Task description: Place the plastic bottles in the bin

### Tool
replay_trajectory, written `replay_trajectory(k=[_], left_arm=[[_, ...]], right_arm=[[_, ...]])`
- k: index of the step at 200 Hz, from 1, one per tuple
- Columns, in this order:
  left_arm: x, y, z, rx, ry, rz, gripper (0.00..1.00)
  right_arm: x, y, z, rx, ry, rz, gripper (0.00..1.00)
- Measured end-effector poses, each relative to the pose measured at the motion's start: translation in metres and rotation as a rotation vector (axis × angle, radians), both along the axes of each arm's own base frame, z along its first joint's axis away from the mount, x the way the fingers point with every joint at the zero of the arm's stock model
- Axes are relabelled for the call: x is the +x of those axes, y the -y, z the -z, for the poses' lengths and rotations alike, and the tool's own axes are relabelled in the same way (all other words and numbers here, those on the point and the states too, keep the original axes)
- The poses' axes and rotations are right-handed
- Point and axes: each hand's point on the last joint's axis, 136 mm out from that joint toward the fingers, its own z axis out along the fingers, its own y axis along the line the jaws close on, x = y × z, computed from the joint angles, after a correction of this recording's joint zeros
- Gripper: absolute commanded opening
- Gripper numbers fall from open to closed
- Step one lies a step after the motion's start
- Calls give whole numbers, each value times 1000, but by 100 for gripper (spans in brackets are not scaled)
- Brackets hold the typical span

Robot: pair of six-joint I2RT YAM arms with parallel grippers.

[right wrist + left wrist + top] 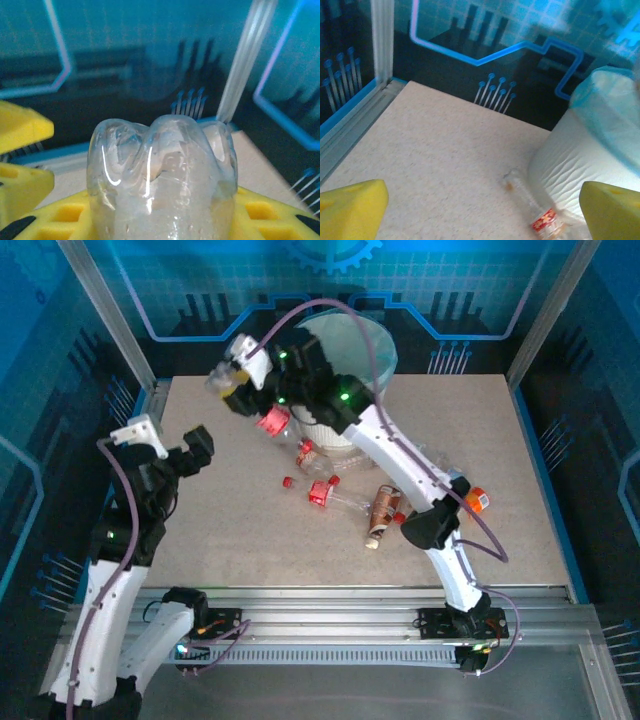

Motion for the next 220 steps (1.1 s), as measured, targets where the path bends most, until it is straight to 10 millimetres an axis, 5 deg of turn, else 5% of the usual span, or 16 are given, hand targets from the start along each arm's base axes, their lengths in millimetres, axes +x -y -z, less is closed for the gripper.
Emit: replay_trajectory(k=[31,54,110,133,168,220], left_arm=[[35,26,-45,-36,56,127,94],[65,52,-69,-65,68,232,93],[120,143,-76,-80,35,466,93],[139,171,-72,-77,19,522,93],[154,198,-50,-76,-30,568,93],[155,219,-35,-73,-65,606,93]], right_arm=[[27,43,-56,99,129,107,44],[48,66,-79,152,200,176,44],[117,112,-104,260,350,320,46],[157,128,-84,277,348,365,46],[209,142,-26,262,263,418,47],[234,140,38,224,167,436,50]])
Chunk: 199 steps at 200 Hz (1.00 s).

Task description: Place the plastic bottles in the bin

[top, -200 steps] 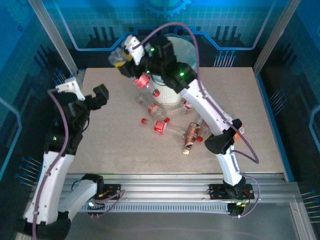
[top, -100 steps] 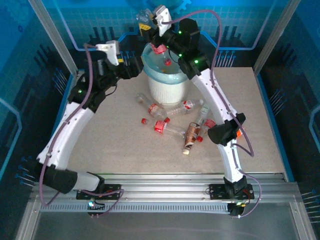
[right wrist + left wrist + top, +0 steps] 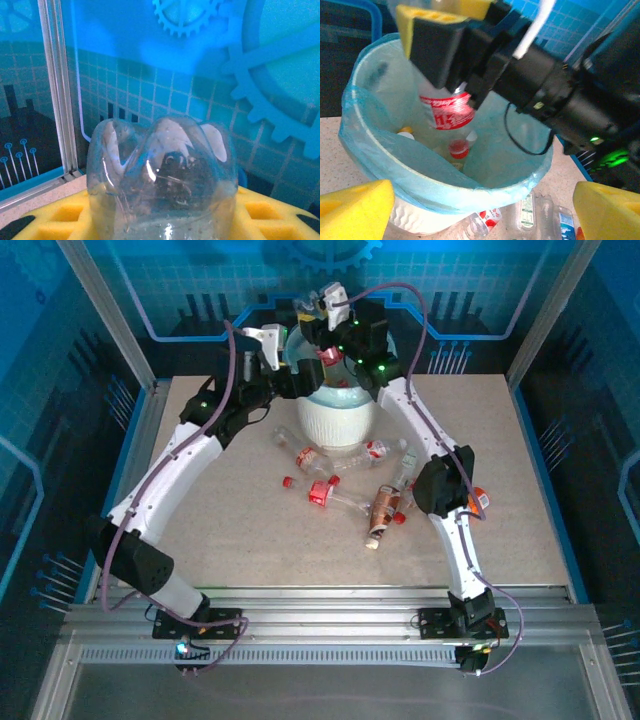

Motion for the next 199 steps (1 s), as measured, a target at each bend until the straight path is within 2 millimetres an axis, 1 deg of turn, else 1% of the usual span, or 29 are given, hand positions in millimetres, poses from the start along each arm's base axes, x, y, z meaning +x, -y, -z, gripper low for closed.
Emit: replay_trajectory(k=[14,24,43,61,109,129,153,177,199], left_arm=[[-1,2,0,-1,1,5,93],[-1,3,0,0,0,6,93],[-1,3,0,0,1,6,93],[-2,3,0,0,1,6,93],[-3,2,1,1,0,3,94],[-3,2,1,1,0,3,94],[-4,1,1,1,1,3,94],[-3,1,0,1,3,-1,94],[-3,-1,1,3,6,-9,94]], right_arm=[[3,-1,15,-8,-27,3,53],[4,-1,22,-11,-40,6,57],[3,1,26,-7,-58,10,62],[-2,3,19,7,-46,11,65],[-18,15,-23,52,34,32,67],[-22,18,-34,65,56,34,67],[-24,18,-38,71,69,34,64],[-23,18,-36,72,61,35,60],[-22,19,-34,73,54,36,60]])
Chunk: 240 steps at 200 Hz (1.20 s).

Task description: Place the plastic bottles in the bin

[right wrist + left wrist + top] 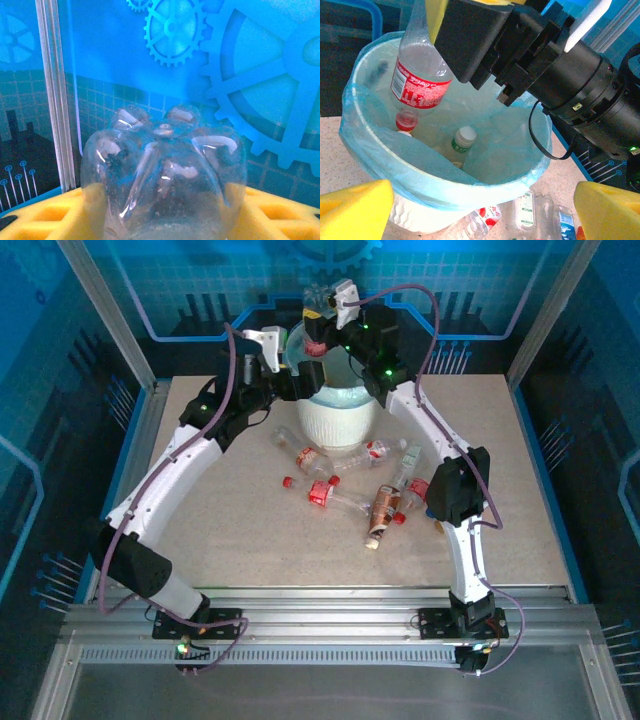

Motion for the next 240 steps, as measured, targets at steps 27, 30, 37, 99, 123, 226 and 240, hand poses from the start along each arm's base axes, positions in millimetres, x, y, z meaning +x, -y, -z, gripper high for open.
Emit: replay_trajectory(k=[27,30,37,99,123,226,240], left_arm=[[-1,-2,3,4,0,-9,94],[-1,-2,4,5,-1,-10,94],[-1,-3,4,5,-2,-10,94],[-1,-3,10,15,-11,-13,94],[-1,-4,10,19,-8,-18,95],[-1,-4,10,19,-7,-18,95],[-1,-4,10,18,-7,-18,95]], right_arm=[[4,4,6,3,-21,18,60],[5,5,7,2,-24,20,60],[6,7,11,2,-34,26,60],[15,19,29,-2,-103,46,70],[15,19,31,1,-116,44,75],[15,19,34,-4,-125,46,75],[16,20,35,-6,-131,48,75]])
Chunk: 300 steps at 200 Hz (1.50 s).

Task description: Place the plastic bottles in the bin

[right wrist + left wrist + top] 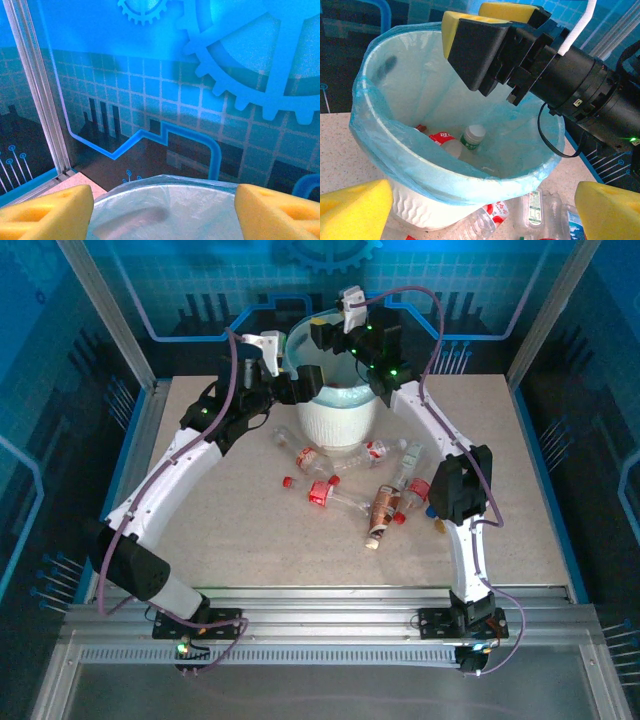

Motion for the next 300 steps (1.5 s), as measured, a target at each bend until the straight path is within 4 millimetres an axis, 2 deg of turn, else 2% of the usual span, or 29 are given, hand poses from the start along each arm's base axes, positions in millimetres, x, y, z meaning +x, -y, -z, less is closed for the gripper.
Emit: replay_trajectory(k=[53,66,85,107,129,143,156,170,179,192,205,236,271,300], left_arm=[[-1,-2,-1,10,3,-5,95],[-4,-6,-4,21,15,-13,96],[-18,-17,-7,44,34,-30,97],[-43,-34,-10,68,60,-53,98],[-71,-52,-11,88,84,-77,99],[-87,-62,-5,101,89,-85,99],[-101,-69,4,119,79,-88,99],[-114,-77,19,135,53,-93,99],[-122,-82,32,149,29,-97,99],[-133,-88,51,166,-4,-106,99],[-143,-95,70,170,-43,-121,99],[-164,-106,115,145,-138,-153,99],[-182,-114,170,113,-265,-194,99],[-192,-119,200,92,-337,-224,99]], right_arm=[[-2,2,9,-11,-80,5,73],[-7,2,0,-15,-95,-1,73],[-20,1,-24,-17,-96,-21,73],[-52,-5,-50,-35,-103,-76,73],[-99,-23,-73,-85,-91,-162,73],[-134,-41,-79,-143,-77,-233,73],[-168,-59,-76,-206,-69,-306,72],[-204,-77,-62,-283,-70,-382,71],[-226,-88,-46,-335,-83,-433,70],[-252,-99,-15,-410,-118,-496,68],[-267,-104,20,-474,-173,-534,68],[-280,-100,99,-591,-341,-560,66],[-279,-95,152,-680,-471,-549,67],[-273,-96,203,-772,-593,-533,68]])
